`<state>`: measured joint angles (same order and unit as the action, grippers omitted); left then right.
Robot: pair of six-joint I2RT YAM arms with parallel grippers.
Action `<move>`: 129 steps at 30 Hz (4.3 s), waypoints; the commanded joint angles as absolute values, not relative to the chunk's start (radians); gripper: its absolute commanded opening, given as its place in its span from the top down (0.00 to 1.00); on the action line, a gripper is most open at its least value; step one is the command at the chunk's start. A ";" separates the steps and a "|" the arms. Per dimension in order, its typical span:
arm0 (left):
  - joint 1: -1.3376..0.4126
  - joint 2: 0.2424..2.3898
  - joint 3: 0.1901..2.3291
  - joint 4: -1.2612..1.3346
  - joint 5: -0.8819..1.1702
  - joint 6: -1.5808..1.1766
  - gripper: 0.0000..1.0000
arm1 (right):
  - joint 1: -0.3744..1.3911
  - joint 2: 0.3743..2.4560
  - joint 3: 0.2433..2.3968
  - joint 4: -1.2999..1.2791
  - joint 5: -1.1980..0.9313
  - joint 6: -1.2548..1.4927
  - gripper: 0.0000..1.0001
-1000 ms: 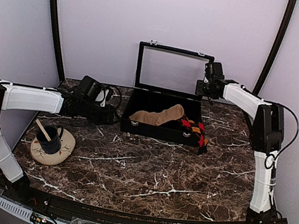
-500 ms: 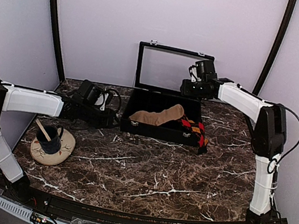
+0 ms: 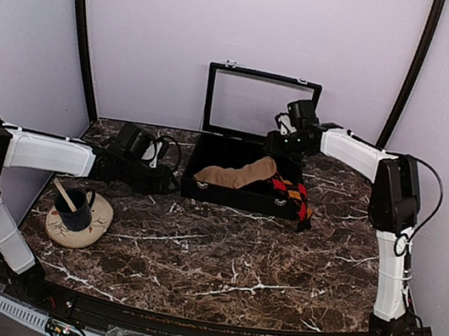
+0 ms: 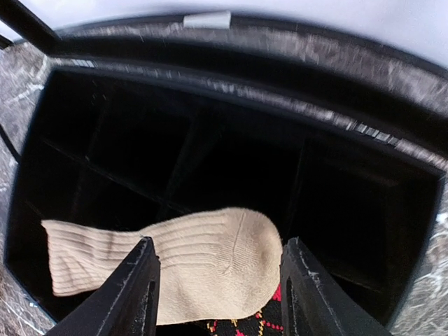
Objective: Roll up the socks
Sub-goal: Pick up the sock from the storage box, then fold the sock at the center of the board.
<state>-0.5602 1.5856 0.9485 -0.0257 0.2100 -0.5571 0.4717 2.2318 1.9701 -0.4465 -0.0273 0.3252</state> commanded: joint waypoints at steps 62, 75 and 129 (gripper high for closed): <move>-0.565 1.572 0.900 0.023 0.213 -0.592 0.60 | 0.398 2.274 1.947 -0.435 -0.270 0.391 0.89; -0.566 1.542 0.891 0.011 0.207 -0.587 0.60 | 0.476 2.190 1.927 -0.377 -0.242 0.320 0.89; -0.587 0.913 0.576 -0.123 -0.169 -0.753 0.60 | 1.089 1.544 1.245 -0.093 0.073 0.854 0.96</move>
<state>-0.5659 0.8894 0.6037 -0.1497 -0.1726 -0.7422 1.1172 1.6291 1.4578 -0.2054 0.0273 0.7521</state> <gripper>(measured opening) 0.397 0.047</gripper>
